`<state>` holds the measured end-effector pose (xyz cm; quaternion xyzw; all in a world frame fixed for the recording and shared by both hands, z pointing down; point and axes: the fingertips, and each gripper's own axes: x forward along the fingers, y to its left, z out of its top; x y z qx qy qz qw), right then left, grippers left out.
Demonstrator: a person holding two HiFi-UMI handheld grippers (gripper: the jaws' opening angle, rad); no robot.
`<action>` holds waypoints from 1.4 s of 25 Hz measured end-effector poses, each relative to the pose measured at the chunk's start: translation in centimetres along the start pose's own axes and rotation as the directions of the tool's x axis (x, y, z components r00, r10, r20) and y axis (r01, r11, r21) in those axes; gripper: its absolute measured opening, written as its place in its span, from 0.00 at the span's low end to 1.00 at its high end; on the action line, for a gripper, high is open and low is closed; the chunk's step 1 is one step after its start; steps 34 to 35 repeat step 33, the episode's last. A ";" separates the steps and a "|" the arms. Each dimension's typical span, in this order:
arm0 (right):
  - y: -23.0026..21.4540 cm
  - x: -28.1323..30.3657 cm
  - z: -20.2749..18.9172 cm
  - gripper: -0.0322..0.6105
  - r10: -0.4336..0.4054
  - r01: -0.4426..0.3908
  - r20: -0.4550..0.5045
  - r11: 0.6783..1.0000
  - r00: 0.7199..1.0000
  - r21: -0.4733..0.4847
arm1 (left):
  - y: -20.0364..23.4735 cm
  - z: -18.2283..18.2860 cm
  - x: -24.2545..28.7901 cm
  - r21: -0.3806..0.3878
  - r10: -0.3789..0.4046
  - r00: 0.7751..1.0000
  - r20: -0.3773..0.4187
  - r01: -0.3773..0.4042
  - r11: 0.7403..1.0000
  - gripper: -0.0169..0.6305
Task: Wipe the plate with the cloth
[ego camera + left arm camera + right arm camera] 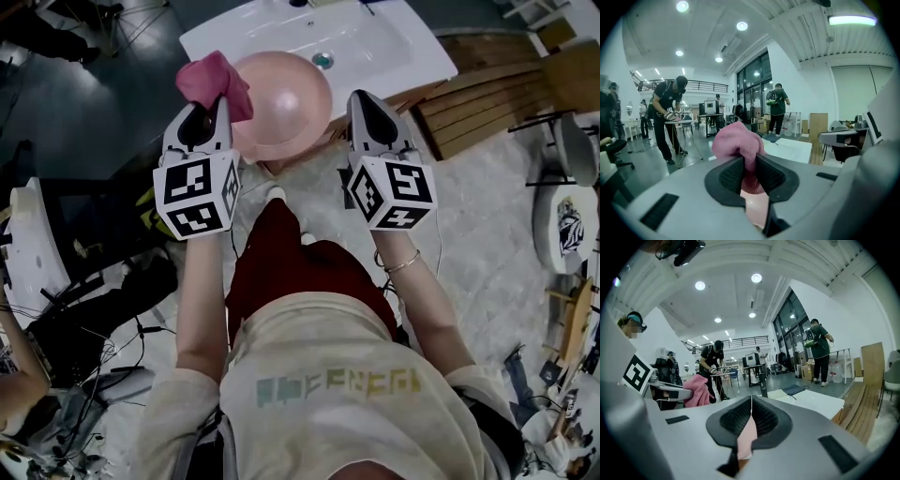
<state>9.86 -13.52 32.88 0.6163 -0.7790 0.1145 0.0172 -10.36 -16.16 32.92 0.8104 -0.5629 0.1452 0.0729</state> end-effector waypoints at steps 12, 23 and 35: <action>1.6 -4.5 2.1 0.11 0.105 -0.103 0.039 0.994 0.994 -0.042 | -2.9 0.8 -4.9 -0.021 0.010 0.999 0.046 -0.009 1.000 0.13; 2.2 -7.0 2.8 0.11 0.140 -0.136 0.051 0.988 0.989 -0.073 | -4.6 0.7 -7.7 -0.032 0.008 0.998 0.058 -0.006 0.999 0.13; 2.5 -8.1 2.1 0.11 0.148 -0.146 0.034 0.988 0.988 -0.056 | -5.0 0.2 -9.1 -0.023 0.001 0.998 0.055 0.000 1.000 0.13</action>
